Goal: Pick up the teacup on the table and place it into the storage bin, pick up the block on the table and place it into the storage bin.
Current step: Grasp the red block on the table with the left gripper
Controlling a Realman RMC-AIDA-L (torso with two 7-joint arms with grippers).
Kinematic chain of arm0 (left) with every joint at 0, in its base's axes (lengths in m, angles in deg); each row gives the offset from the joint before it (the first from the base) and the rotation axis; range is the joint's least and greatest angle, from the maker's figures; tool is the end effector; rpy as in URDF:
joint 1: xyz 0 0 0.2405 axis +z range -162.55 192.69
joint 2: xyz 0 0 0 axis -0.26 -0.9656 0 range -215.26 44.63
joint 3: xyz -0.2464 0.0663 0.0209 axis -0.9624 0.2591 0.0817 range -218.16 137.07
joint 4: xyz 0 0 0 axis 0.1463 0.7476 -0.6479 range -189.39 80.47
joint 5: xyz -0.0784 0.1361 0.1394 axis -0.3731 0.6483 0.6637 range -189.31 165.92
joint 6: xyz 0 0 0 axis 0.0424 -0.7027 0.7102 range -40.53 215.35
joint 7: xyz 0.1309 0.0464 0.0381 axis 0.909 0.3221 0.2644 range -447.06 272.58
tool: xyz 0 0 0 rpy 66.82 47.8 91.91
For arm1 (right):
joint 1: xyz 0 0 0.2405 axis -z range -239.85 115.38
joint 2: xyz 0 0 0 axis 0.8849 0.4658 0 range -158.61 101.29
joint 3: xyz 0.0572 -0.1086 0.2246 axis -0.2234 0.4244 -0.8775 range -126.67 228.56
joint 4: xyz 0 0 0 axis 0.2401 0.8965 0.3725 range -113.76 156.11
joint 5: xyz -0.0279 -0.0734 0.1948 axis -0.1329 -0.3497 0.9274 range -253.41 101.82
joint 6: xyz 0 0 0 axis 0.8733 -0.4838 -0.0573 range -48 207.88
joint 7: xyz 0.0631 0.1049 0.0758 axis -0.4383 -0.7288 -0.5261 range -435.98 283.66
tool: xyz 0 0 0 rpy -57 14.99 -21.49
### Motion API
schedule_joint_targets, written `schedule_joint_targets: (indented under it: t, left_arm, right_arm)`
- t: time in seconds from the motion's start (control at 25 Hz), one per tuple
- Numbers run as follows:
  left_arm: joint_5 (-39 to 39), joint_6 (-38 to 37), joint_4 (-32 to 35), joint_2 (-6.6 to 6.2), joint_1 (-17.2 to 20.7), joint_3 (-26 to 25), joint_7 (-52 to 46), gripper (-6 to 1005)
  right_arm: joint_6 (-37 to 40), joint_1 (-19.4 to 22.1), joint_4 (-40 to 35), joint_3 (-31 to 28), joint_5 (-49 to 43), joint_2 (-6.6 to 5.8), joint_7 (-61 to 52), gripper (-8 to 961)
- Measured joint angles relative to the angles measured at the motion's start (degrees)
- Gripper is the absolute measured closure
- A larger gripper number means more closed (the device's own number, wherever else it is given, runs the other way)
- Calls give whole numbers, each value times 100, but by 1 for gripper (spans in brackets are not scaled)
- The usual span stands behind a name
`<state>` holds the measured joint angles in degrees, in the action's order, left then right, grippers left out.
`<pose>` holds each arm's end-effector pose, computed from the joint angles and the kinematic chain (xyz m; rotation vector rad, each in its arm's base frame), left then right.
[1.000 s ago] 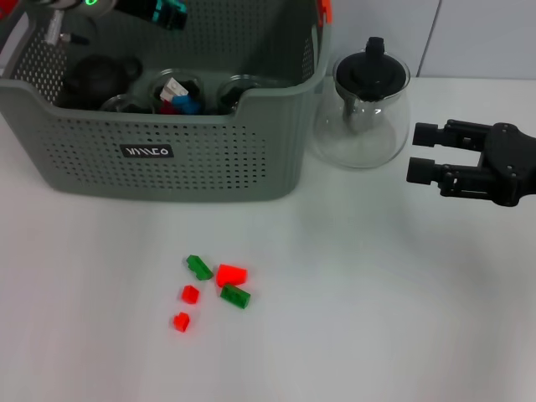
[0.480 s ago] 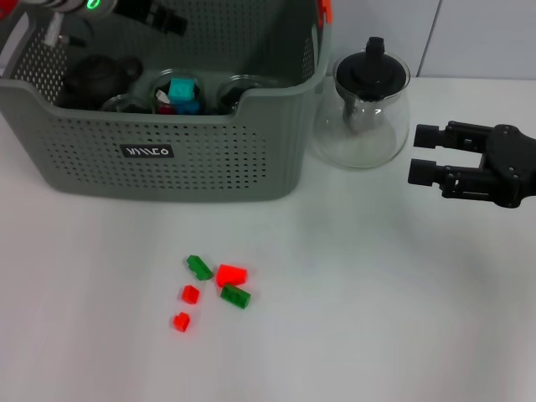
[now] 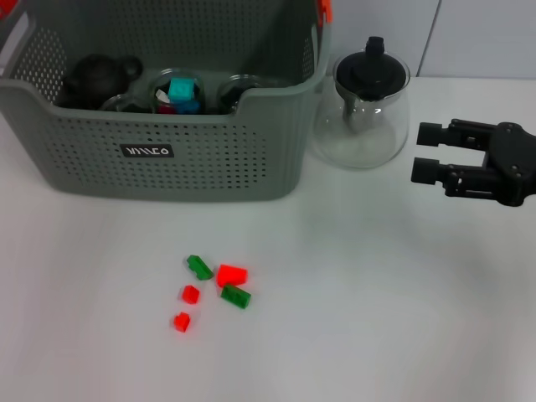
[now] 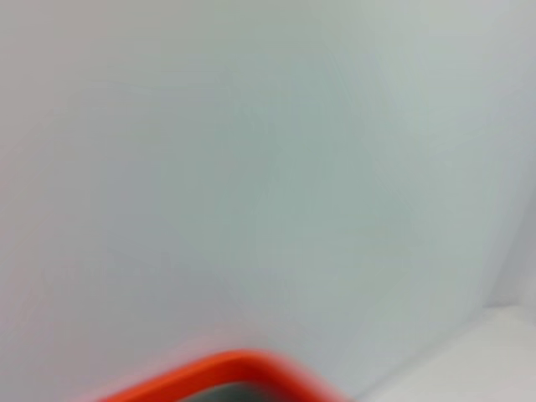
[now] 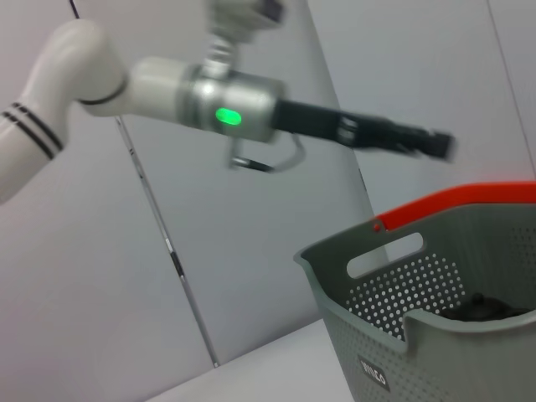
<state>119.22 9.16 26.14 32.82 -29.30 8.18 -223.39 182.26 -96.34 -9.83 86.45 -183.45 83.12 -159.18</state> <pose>-0.1004 0.4288 0.1164 -2.3651 -0.7051 -0.4484 0.2425 0.3352 0.0502 -2.7618 0.6265 1.0111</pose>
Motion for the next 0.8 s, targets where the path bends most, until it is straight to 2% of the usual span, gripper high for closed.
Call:
schedule_joint_targets:
  t: [0.16, 0.24, 0.32, 0.4, 0.48, 0.56, 0.68, 0.8]
  left_arm:
    - [-1620, -1666, 413, 39, 410, -575, 1071, 312]
    - [-2006, -2468, 500, 73, 571, -740, 1506, 314]
    - [-2092, -2965, 639, 117, 741, -746, 1746, 316]
    - [-2090, -3107, 729, 135, 836, -701, 1812, 318]
    - [-1887, -3231, 1292, 241, 1386, -199, 1886, 320]
    - [-1745, -3251, 1501, 301, 1550, -17, 1921, 323]
    - [-969, -3277, 1940, 520, 1944, 483, 2097, 324]
    - [-32, -3267, 1973, 630, 2076, 1094, 2189, 323]
  right_arm:
    - [-2, 5, -3, 0, 0, -22, 36, 163]
    - [-2, 6, -3, -1, 0, -28, 35, 163]
    - [-2, 2, -3, -13, 0, -33, 19, 163]
    - [-3, -14, -3, -25, 0, -34, 1, 163]
    - [-9, -30, -3, -29, 0, -30, -8, 163]
    - [-31, -53, -1, -34, 3, -17, -11, 163]
    - [-46, -77, 4, -35, 11, 1, -12, 163]
    - [-52, -93, 20, -38, 11, 13, -13, 163]
